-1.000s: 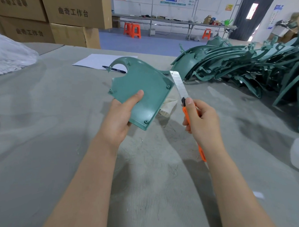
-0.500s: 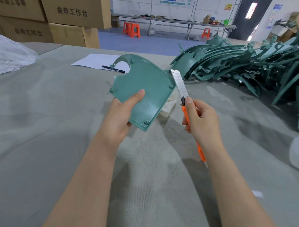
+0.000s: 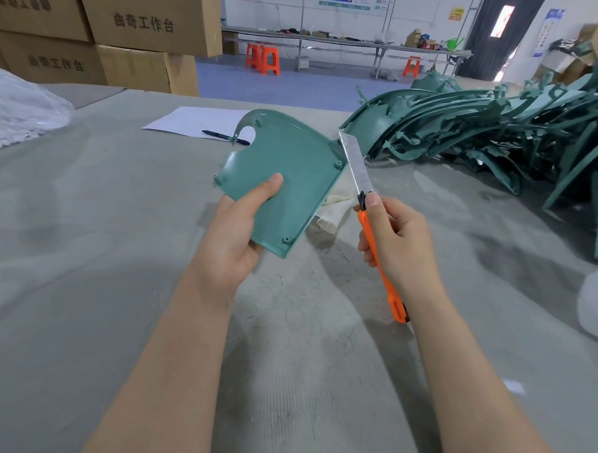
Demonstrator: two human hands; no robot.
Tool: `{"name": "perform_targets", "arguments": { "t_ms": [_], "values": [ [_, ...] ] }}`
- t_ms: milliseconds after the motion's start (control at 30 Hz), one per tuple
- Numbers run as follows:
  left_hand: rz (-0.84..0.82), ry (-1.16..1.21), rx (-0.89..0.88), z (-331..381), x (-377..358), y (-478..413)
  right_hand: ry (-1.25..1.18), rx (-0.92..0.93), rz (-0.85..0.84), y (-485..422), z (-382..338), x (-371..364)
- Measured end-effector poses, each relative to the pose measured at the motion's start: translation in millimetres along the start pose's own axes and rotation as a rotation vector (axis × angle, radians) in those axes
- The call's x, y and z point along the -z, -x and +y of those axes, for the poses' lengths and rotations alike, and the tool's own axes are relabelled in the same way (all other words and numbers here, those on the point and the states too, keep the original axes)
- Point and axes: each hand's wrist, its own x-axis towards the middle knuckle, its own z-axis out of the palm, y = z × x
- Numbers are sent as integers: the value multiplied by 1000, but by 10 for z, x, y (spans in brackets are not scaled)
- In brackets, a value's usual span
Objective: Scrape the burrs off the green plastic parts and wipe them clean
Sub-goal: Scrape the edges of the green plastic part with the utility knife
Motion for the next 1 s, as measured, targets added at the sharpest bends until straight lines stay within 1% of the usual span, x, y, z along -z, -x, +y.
{"name": "perform_targets", "arguments": {
  "t_ms": [333,567,667,867,933,1000],
  "values": [
    [-15,5,13,13,5,-9,-16,-17,-18,9,-35,0],
    [-41,-76,-1,-7,-11,6,-15,-41,42,-6,-34,23],
    [-62,-109,3,-15,-25,15,-1,-38,28,-5,-24,15],
    [-43,-107,-8,-3,-21,9,3,-24,12,-1,-19,19],
    [-33,-116,-10,-12,-24,7,16,-5,-21,11,-18,9],
    [-12,-147,-13,-24,-24,6,87,28,-90,29,-10,-28]
  ]
}}
